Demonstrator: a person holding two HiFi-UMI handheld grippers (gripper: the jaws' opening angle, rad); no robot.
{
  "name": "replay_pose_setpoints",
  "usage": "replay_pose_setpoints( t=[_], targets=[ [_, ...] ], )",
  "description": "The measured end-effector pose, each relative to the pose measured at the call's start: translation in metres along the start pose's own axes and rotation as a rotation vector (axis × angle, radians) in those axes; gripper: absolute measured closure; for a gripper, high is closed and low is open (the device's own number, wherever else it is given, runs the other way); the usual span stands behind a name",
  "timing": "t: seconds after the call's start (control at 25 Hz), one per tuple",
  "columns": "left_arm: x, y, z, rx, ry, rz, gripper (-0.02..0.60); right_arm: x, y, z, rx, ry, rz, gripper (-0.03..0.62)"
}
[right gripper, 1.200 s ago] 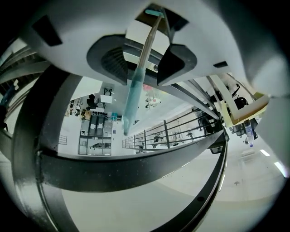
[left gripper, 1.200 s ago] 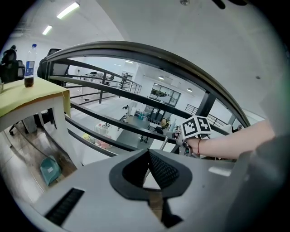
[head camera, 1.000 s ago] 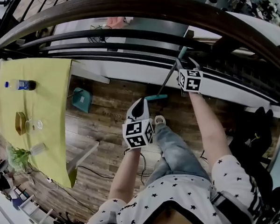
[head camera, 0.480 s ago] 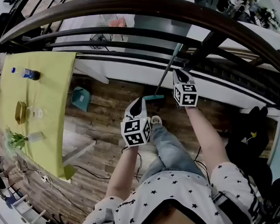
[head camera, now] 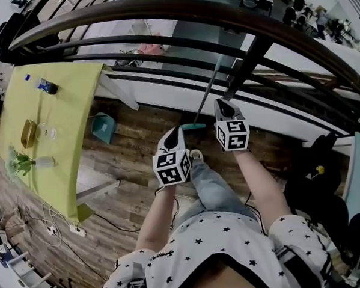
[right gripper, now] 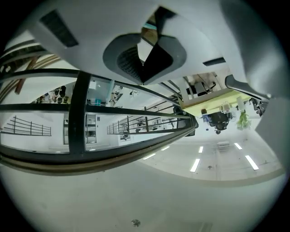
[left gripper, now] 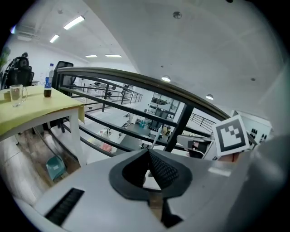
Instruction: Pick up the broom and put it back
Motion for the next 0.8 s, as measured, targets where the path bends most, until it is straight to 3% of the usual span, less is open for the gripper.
replay_pose_setpoints(
  t=[0.8],
  targets=[
    [-0.023,0.062,-0.102,-0.029,0.069,0.034,0.569,0.0,-0.039,-0.166,0.086,0.065,0.039,0.6]
  ],
)
Point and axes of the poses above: the fingertips, and each gripper's own axes: z forward along the fingers, y to its right, x out of its top, the point moved 10 cm from there along -z, backward along the fingers, and after that the axes turned 1 degree about -y, right-handed, at the moved point
